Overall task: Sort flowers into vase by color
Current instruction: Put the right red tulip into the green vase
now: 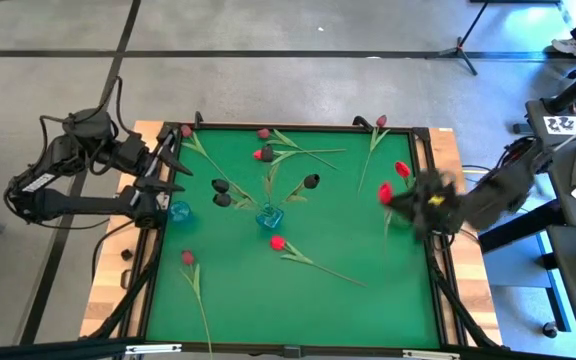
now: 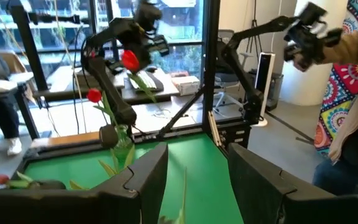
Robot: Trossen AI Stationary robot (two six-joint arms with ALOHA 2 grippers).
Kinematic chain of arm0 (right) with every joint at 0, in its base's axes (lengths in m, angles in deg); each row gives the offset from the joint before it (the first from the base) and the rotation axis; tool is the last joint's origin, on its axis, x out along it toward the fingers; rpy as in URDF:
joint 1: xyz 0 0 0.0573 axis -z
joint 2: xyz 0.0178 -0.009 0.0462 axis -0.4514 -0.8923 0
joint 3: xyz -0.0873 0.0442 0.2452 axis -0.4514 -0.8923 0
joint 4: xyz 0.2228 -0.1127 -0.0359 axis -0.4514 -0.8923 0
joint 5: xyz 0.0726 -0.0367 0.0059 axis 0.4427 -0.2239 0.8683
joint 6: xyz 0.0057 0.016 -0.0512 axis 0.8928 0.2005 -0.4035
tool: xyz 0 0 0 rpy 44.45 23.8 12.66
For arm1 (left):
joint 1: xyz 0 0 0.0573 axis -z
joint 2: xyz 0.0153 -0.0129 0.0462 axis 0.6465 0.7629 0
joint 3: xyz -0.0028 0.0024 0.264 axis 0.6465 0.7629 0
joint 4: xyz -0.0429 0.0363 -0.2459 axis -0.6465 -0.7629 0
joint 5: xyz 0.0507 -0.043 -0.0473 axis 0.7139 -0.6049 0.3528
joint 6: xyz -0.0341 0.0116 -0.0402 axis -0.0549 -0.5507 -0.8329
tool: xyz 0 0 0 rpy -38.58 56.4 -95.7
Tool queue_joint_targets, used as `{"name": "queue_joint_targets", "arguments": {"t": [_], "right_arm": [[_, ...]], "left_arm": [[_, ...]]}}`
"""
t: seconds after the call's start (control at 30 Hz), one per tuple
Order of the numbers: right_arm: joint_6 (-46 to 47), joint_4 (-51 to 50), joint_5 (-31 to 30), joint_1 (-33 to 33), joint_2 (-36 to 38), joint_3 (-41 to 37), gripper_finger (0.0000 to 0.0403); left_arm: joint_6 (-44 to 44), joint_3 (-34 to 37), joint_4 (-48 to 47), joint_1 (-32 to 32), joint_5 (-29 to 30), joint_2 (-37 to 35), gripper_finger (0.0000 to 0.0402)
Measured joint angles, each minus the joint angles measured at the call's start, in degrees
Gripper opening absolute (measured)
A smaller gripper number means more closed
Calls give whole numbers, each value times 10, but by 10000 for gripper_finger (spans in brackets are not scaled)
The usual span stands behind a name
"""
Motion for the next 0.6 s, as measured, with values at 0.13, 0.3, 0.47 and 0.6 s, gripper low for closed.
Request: {"name": "queue_joint_targets", "arguments": {"t": [0.13,0.3,0.47,0.6], "right_arm": [[-117,-14,-34,0,52,32,10],[-170,-65,-40,0,136,40,5],[-198,-125,-16,0,198,40,4],[-243,-143,-15,0,224,40,4]], "left_arm": [[0,0,13,0,0,0,163],[0,0,13,0,0,0,163],[0,0,13,0,0,0,163],[0,0,13,0,0,0,163]]}}
